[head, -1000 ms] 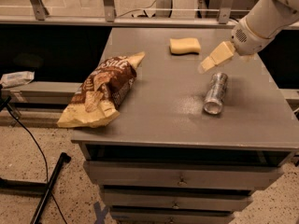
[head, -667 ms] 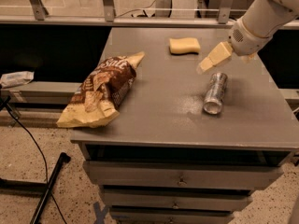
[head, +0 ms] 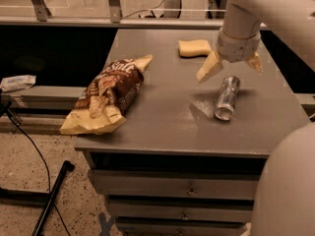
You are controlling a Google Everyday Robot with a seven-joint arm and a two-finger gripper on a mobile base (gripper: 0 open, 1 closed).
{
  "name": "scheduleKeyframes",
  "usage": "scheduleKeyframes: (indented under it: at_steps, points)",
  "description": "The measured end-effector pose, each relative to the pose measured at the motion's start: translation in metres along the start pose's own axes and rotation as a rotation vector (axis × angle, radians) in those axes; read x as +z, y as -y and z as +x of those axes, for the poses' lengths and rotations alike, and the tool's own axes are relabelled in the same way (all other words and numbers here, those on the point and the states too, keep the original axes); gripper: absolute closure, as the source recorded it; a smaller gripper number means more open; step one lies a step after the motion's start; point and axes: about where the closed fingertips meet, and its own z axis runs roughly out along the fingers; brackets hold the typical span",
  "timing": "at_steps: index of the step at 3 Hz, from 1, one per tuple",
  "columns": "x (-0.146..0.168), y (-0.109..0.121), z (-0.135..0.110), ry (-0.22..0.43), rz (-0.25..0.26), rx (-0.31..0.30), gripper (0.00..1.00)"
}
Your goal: Place redbull can upright
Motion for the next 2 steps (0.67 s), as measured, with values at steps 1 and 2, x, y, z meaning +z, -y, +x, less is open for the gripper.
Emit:
scheduleKeyframes:
  at_steps: [1, 2]
  points:
    - [0.011, 0.005, 0.007, -0.062, -0.001, 0.141, 0.00]
    - [0.024, 0.009, 0.015, -0.101, -0.066, 0.249, 0.12]
